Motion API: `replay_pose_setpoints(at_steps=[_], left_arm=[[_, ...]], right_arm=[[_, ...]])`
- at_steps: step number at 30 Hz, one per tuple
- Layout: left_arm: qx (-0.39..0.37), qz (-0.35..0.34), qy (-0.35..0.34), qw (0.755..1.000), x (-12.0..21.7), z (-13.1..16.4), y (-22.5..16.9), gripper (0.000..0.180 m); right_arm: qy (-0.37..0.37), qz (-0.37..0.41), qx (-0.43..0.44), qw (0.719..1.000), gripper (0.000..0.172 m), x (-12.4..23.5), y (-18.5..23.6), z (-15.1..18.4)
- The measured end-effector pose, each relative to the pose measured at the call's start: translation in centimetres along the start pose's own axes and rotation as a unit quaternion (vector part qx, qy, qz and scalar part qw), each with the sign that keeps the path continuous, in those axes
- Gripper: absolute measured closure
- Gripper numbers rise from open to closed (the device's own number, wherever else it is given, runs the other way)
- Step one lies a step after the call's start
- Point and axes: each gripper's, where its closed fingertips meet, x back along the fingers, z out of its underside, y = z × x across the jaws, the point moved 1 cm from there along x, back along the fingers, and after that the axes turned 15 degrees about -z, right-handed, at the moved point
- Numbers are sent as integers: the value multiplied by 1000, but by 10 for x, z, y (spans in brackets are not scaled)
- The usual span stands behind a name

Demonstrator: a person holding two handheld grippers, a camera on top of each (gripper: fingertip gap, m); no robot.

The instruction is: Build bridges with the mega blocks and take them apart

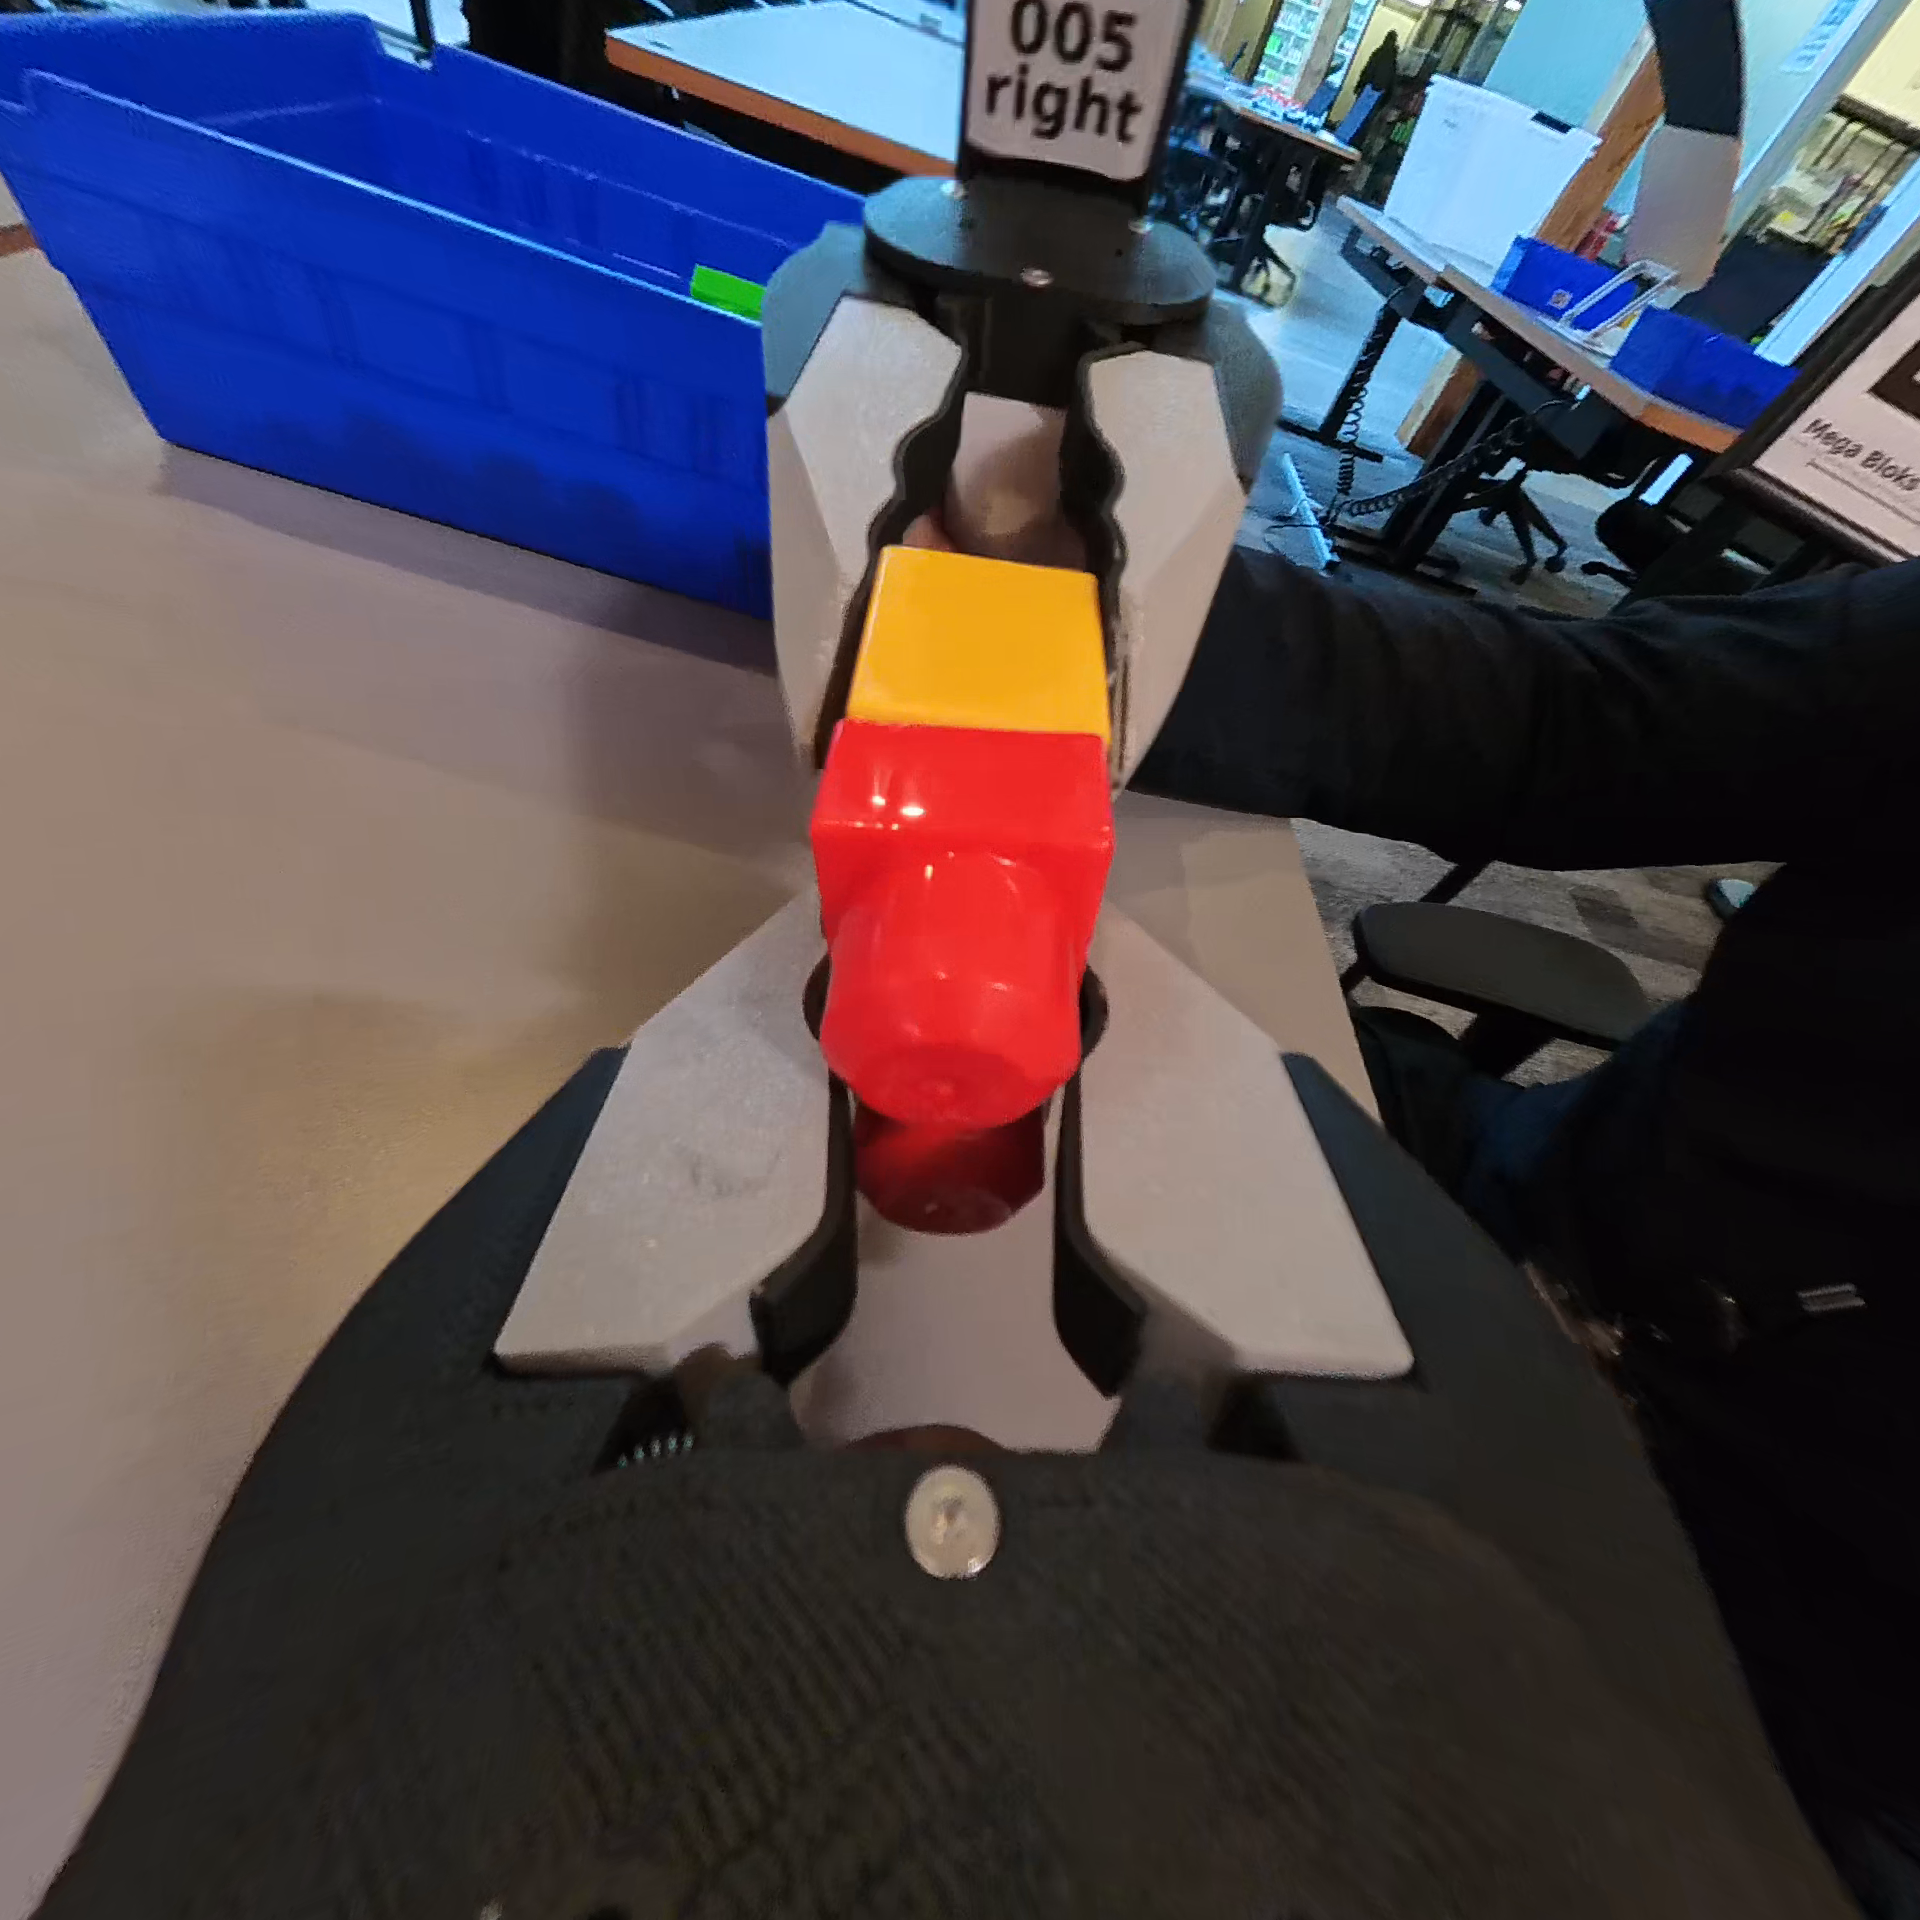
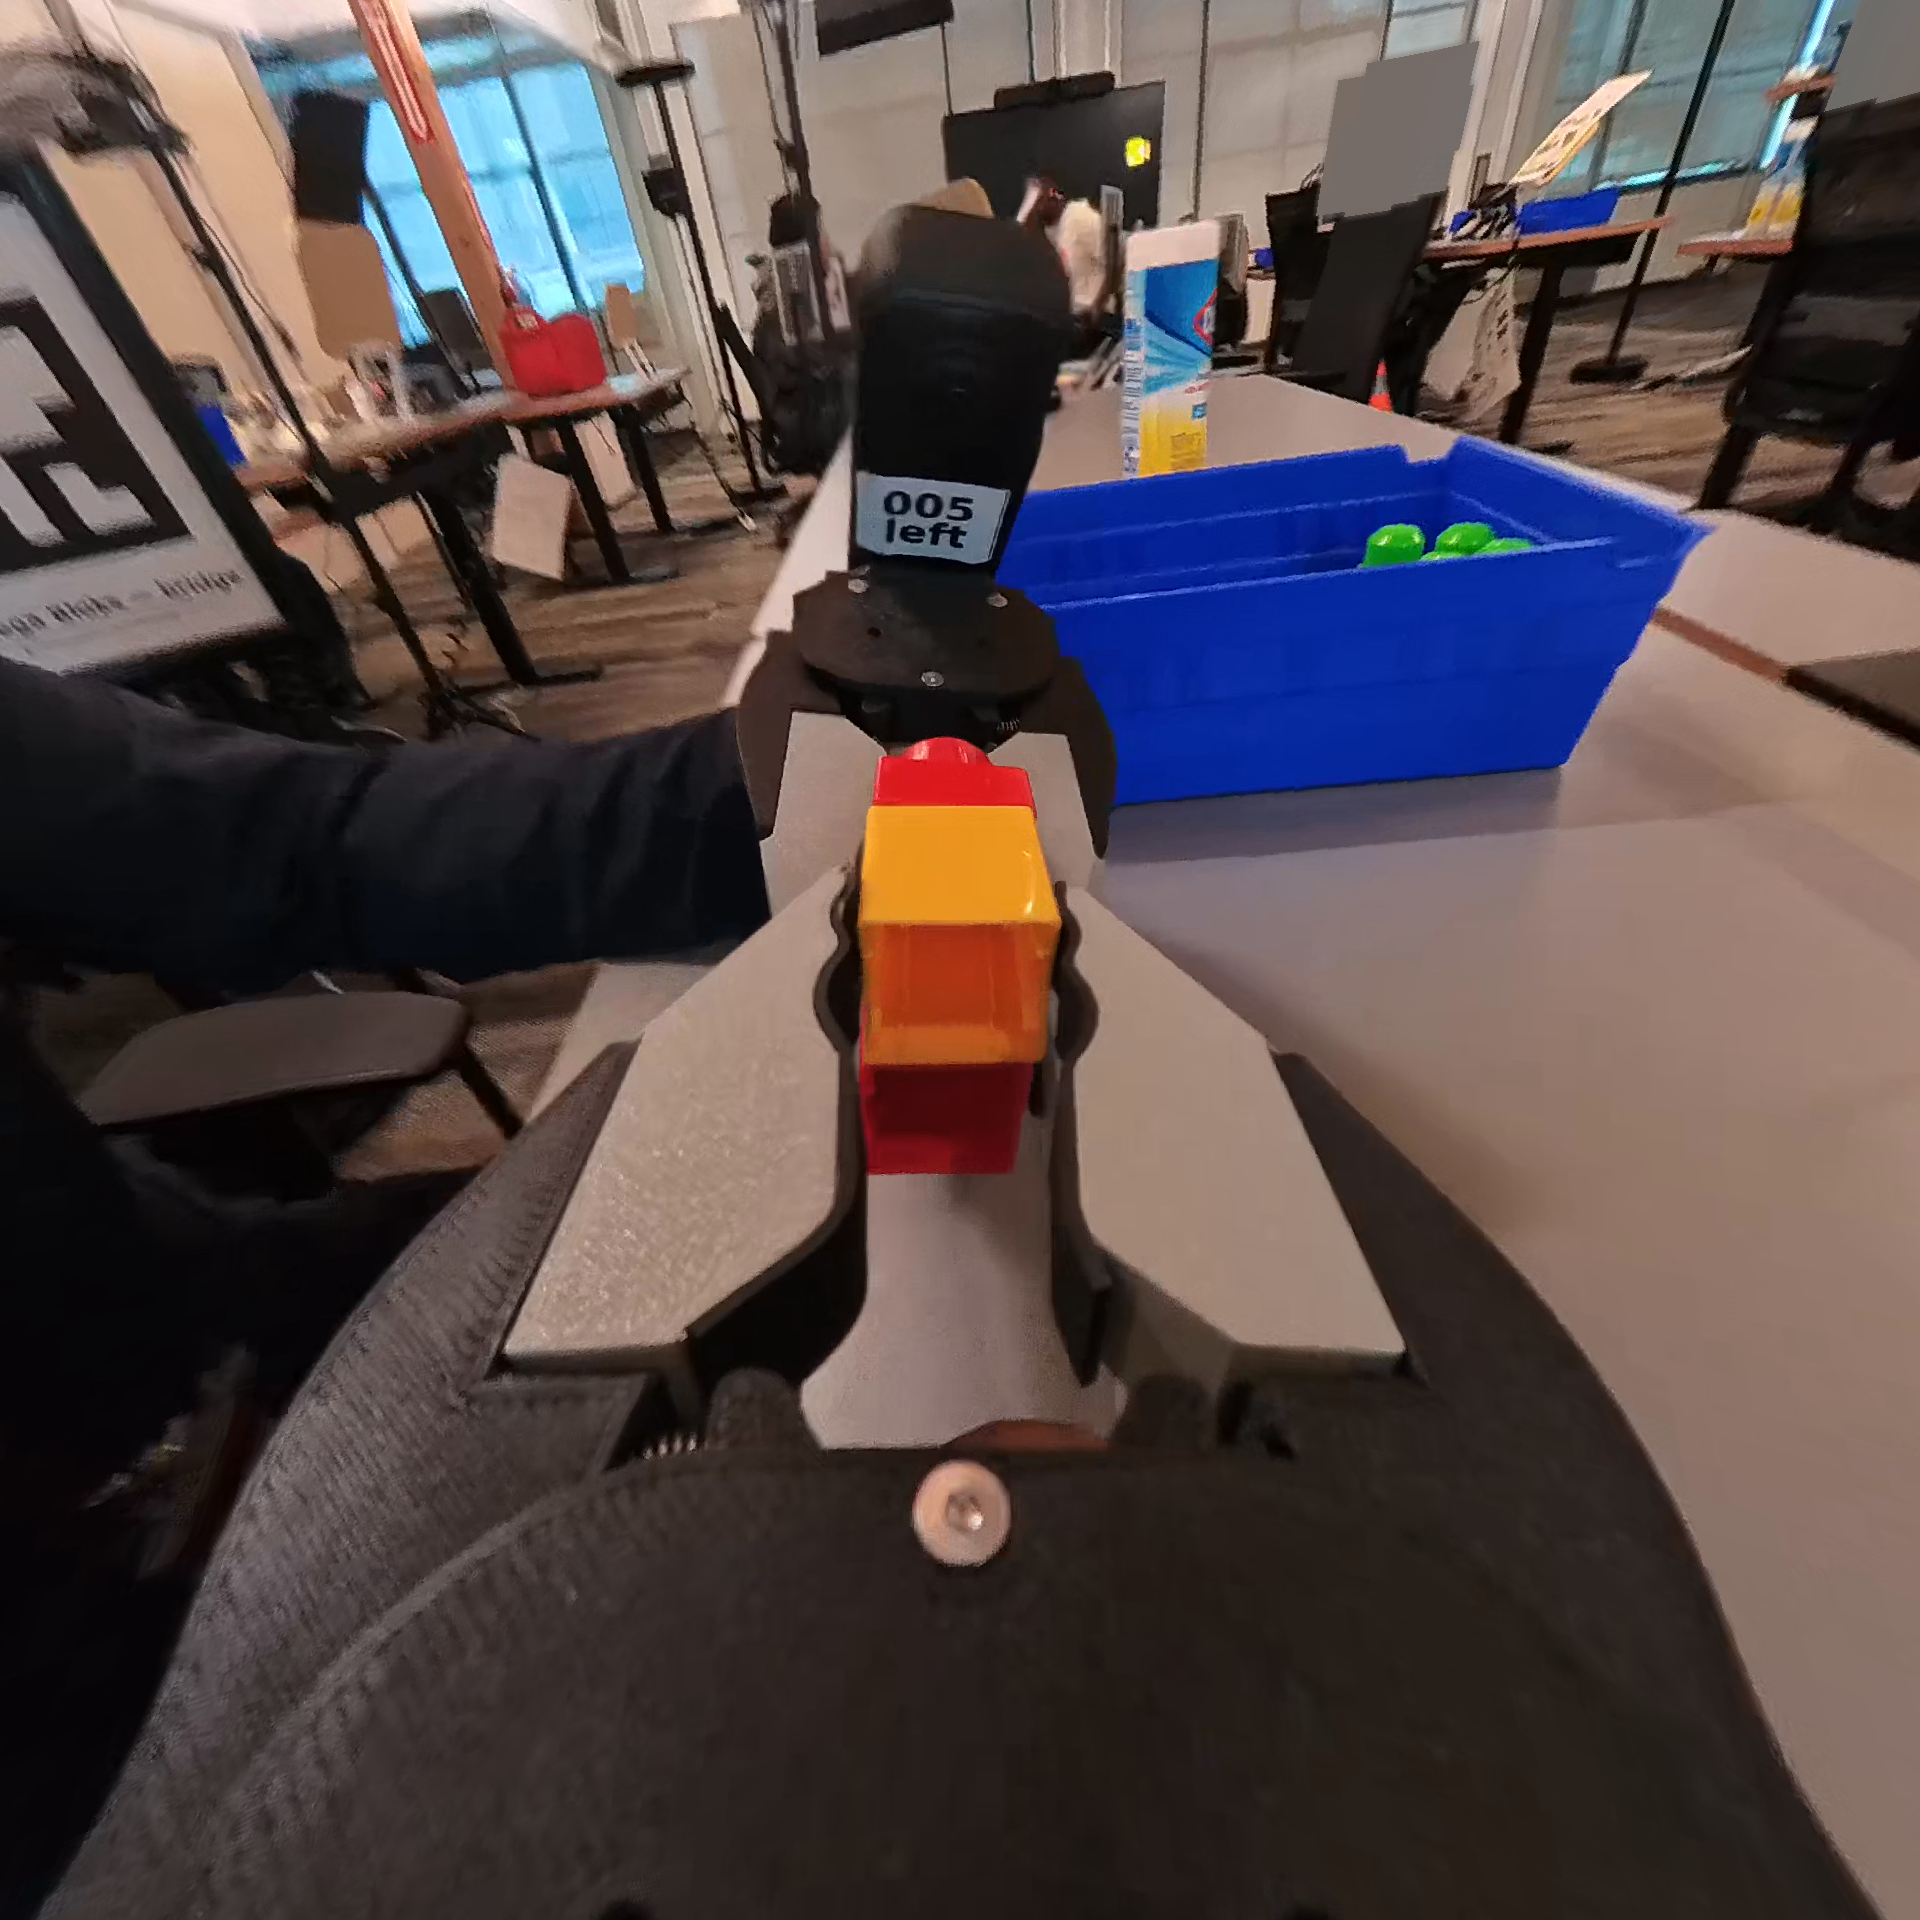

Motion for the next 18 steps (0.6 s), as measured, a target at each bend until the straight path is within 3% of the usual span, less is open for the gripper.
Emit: replay_pose_setpoints(at_steps=[3,6,13,18], left_arm=[[8,8,3,1000,0,1,0,142],[-1,-6,-3,1000,-1,-1,2,143],[-38,-49,-6,998,-2,-1,9,144],[-10,-15,-26,999,4,-8,4,143]], right_arm=[[29,25,41,998,139,0,0,1],[15,16,15,1000,140,2,-2,2],[-48,-56,-133,988,139,5,-5,6],[-36,-38,-80,995,140,3,-2,0]])
